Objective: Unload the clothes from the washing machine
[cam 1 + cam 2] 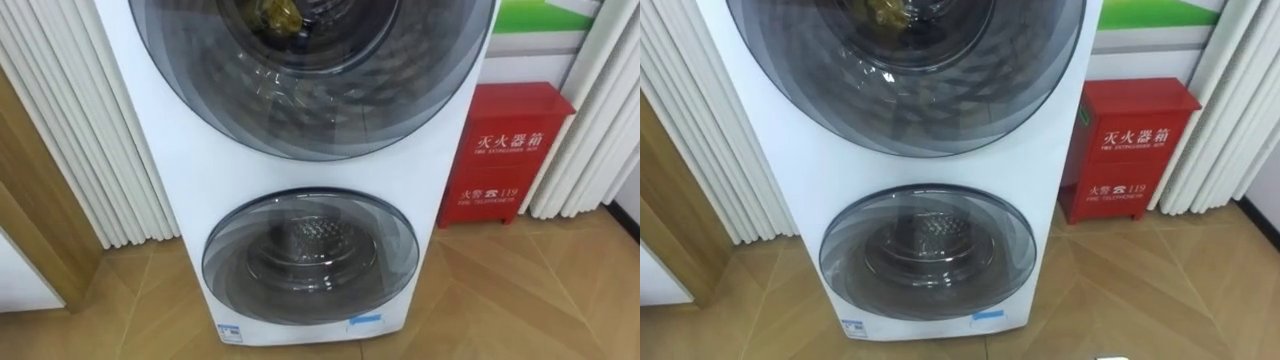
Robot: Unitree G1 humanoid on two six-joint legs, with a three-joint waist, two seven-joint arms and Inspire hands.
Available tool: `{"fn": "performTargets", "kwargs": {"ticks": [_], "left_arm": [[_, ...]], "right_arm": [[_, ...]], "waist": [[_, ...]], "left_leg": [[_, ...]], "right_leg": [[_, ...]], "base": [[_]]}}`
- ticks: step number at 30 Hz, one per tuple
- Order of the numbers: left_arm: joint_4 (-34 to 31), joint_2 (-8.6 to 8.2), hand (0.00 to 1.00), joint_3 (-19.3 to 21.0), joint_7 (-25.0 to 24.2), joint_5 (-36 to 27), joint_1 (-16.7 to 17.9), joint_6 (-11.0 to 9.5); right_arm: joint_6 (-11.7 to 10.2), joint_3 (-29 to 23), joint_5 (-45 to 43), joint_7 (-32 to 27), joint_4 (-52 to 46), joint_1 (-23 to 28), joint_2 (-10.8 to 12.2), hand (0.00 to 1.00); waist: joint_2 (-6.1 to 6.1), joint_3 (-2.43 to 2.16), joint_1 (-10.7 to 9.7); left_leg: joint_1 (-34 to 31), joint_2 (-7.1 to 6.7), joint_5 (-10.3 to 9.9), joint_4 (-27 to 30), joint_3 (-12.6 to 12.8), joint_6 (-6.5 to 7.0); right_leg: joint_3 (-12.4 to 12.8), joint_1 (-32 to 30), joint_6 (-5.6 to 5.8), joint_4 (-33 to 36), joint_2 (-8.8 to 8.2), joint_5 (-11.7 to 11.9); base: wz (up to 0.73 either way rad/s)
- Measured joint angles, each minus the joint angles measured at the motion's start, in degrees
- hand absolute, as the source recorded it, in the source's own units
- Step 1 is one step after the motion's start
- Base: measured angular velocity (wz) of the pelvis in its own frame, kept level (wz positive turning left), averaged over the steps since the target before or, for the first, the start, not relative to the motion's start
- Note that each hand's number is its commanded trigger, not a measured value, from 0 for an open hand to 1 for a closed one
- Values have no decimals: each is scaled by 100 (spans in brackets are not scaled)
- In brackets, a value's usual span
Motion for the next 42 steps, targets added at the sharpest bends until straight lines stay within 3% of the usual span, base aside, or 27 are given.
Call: {"fn": "performTargets", "kwargs": {"ticks": [2,4,5,6,9,15,18,22,25,30,33,34,35,36,37,38,39,41,42], "left_arm": [[11,31,0,-1,-1,25,-47,-2],[32,91,0,-10,-7,28,-73,-2],[-6,135,0,-10,-35,36,-83,-5],[1,186,0,-9,-62,36,-78,0],[-19,280,0,-2,-64,35,-19,50],[-100,284,0,-2,-63,242,200,260],[-145,295,0,-5,-64,505,158,407],[-373,322,0,-2,-68,539,166,437],[-420,357,0,-5,-68,543,195,523],[-427,455,0,34,-67,934,240,699],[-436,500,0,34,-57,1045,242,734],[-440,501,0,31,-52,1068,237,740],[-443,521,0,26,-49,1136,199,740],[-443,563,0,126,-51,1283,182,716],[-436,569,0,220,-53,1405,215,709],[-379,514,0,354,-55,1607,204,723],[-383,499,0,333,-54,1650,201,737],[-442,494,0,279,-51,1649,201,741],[-498,508,0,210,-49,1650,197,751]], "right_arm": [[41,-22,-3,-154,-1094,-55,-94,0],[-76,-12,0,-222,-1758,-371,-157,0],[-68,-23,-31,-260,-2252,-551,-212,0],[-71,-48,-97,-308,-2839,-667,-268,0],[-78,-215,-201,-489,-3980,-895,-431,0],[-26,-304,-449,-1031,-4279,-1851,-734,0],[-20,-310,-449,-1324,-4280,-2441,-799,0],[-6,-324,-353,-1568,-4322,-2824,-986,0],[134,-325,-323,-1766,-4378,-2974,-1167,0],[389,-332,-203,-2121,-4382,-3128,-1525,0],[450,-331,-178,-2279,-4381,-3260,-1580,0],[458,-331,-177,-2299,-4381,-3287,-1583,0],[458,-331,-167,-2331,-4381,-3306,-1587,0],[459,-311,-168,-2293,-4385,-3395,-1583,0],[464,-293,-160,-2281,-4400,-3482,-1585,0],[454,-321,-103,-2323,-4444,-3573,-1617,0],[453,-321,-14,-2455,-4450,-3601,-1698,0],[445,-319,83,-2523,-4450,-3659,-1771,0],[445,-320,186,-2501,-4449,-3749,-1779,0]], "waist": [[-20,10,1],[-57,29,14],[-134,17,31],[-113,12,79],[-251,-8,103],[-398,-62,147],[-382,-51,208],[-397,-62,302],[-426,-77,413],[-490,-61,449],[-530,-58,458],[-531,-56,459],[-533,-42,462],[-554,-40,568],[-626,-65,599],[-549,-33,473],[-544,-37,388],[-539,-36,383],[-537,-37,381]], "left_leg": [[32,1,1,25,6,1],[70,-1,1,56,4,2],[83,-1,1,58,-15,2],[72,0,1,43,-23,2],[8,-18,11,56,-115,5],[30,-35,23,33,-157,17],[-2,-37,24,15,-202,19],[-66,-38,25,15,-305,19],[-70,-36,27,10,-338,20],[8,-23,43,-61,-628,24],[30,-12,49,-102,-738,32],[43,13,61,-114,-864,39],[110,51,77,-158,-1265,45],[104,118,72,-169,-1627,37],[66,125,59,-161,-1655,10],[57,217,23,-175,-1670,-144],[82,237,48,-207,-1326,-216],[128,254,103,-242,-876,-224],[140,268,115,-254,-804,-218]], "right_leg": [[6,20,2,29,-2,-1],[-1,61,2,26,0,-1],[13,37,3,26,6,-2],[14,32,4,26,7,-3],[-84,24,4,27,-4,-3],[-144,35,5,37,-24,-2],[-200,1,5,36,-26,-2],[-265,-24,5,38,-20,-3],[-303,-35,5,47,-19,-3],[-410,-91,43,313,-17,-27],[-422,-179,81,499,-21,-55],[-432,-293,93,657,-27,-83],[-352,-534,82,908,-1,-296],[19,-769,-129,383,209,-289],[68,-838,-213,51,275,70],[-157,-800,-287,59,312,501],[-283,-699,-287,48,290,500],[-250,-596,-269,25,285,489],[-232,-605,-252,29,302,476]], "base": [[-2],[4],[0],[0],[12],[7],[1],[13],[3],[11],[-3],[-24],[-55],[-72],[-39],[17],[41],[32],[26]]}}
